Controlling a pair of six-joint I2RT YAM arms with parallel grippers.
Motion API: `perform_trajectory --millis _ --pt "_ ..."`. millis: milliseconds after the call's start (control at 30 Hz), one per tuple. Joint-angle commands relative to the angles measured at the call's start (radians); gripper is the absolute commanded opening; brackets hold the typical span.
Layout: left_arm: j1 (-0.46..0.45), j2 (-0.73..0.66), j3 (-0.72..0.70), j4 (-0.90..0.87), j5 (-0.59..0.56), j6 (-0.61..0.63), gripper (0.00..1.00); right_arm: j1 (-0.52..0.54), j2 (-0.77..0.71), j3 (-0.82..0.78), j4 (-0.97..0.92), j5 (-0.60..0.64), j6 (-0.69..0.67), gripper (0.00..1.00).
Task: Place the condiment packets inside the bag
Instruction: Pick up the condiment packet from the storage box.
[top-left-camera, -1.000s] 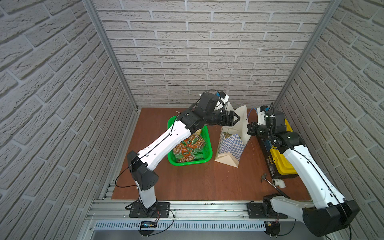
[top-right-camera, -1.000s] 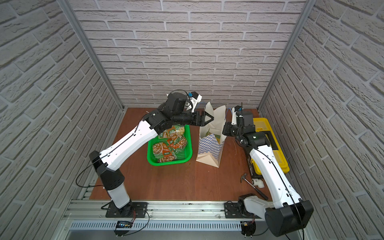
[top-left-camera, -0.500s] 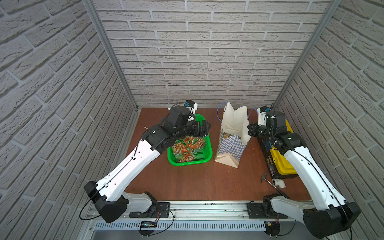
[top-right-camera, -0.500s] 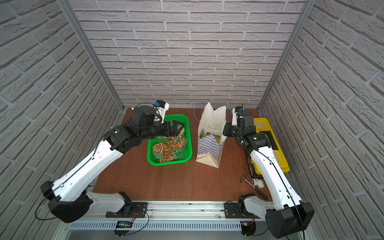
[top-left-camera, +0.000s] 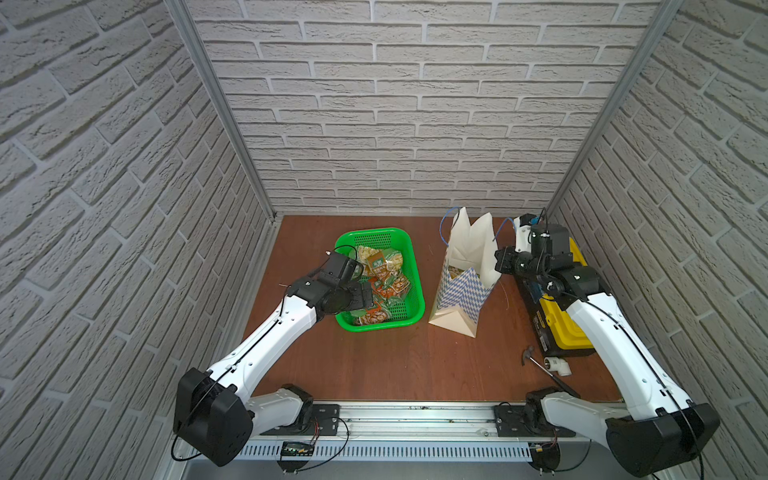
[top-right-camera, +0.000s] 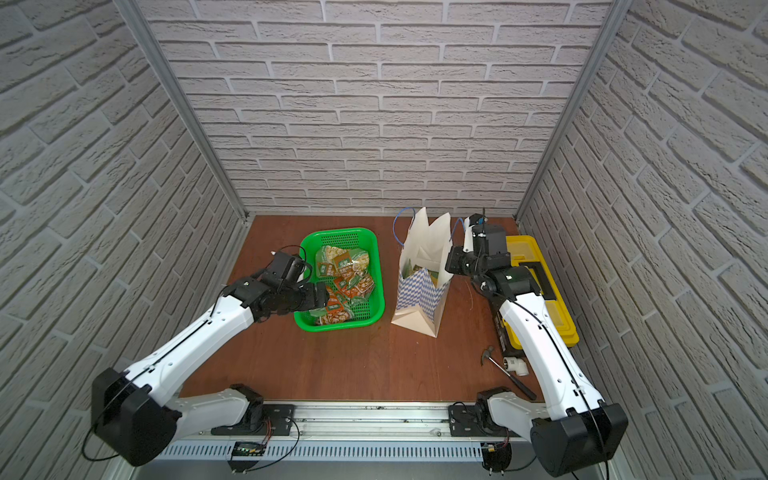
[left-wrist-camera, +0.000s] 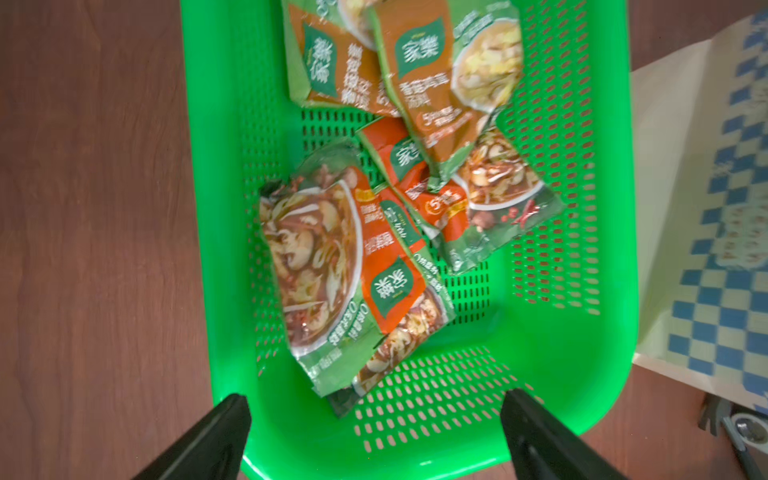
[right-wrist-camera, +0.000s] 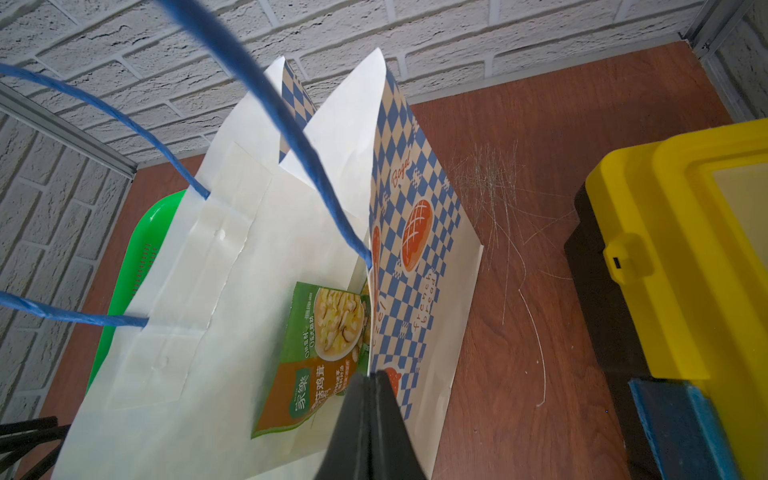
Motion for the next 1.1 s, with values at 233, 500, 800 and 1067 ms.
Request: perform_trajectory --millis 233,500,800,1067 --pt "0.056 0.108 -0.098 0.196 0.048 -0.048 0.82 -0.007 -0.016 -0.019 -0.004 0.007 -0.016 0.03" --pt "0.063 0.162 -0.059 0.272 0.063 -0.058 0.30 -0.007 -0.026 -0.018 -0.012 0.008 -0.017 0.03" --pt "0.072 0.122 0.077 0.144 0.038 0.071 0.00 -0.016 -0.040 -0.022 -0.023 0.009 -0.023 0.03" --pt "-0.051 0.053 0.191 0.129 0.075 0.120 0.00 -0.017 -0.022 -0.039 -0.020 0.012 -0.030 0.03"
